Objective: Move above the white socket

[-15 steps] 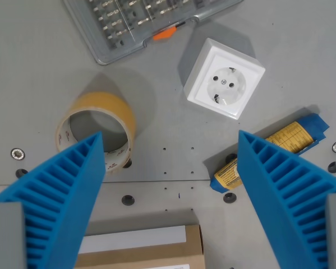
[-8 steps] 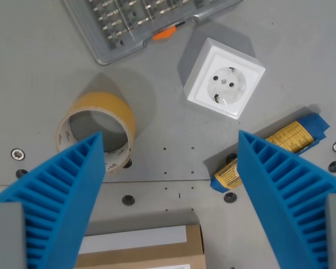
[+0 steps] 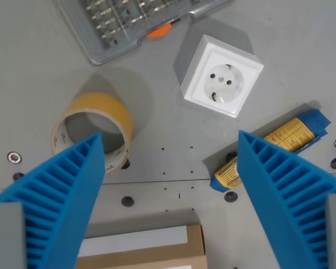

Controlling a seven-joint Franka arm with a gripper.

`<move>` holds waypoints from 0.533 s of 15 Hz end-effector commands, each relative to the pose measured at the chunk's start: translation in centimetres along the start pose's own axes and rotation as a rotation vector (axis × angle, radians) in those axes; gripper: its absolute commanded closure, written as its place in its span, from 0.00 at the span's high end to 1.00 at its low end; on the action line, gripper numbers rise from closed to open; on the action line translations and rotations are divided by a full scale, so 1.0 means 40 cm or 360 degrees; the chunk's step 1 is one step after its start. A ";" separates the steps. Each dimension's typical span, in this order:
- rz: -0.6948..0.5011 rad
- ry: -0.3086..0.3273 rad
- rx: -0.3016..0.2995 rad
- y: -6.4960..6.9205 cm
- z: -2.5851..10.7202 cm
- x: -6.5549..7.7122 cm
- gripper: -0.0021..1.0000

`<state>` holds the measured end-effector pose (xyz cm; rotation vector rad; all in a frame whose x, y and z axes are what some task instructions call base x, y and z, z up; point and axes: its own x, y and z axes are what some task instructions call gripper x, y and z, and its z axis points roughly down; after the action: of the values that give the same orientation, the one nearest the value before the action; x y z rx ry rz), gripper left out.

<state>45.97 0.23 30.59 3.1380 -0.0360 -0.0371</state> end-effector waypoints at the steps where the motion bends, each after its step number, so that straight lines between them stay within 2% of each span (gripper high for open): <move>1: 0.0162 0.0092 0.0002 0.012 0.030 -0.004 1.00; 8: 0.0305 0.0132 0.0011 0.038 0.095 -0.012 1.00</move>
<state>45.87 -0.88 27.39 3.1335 -0.1488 -0.0558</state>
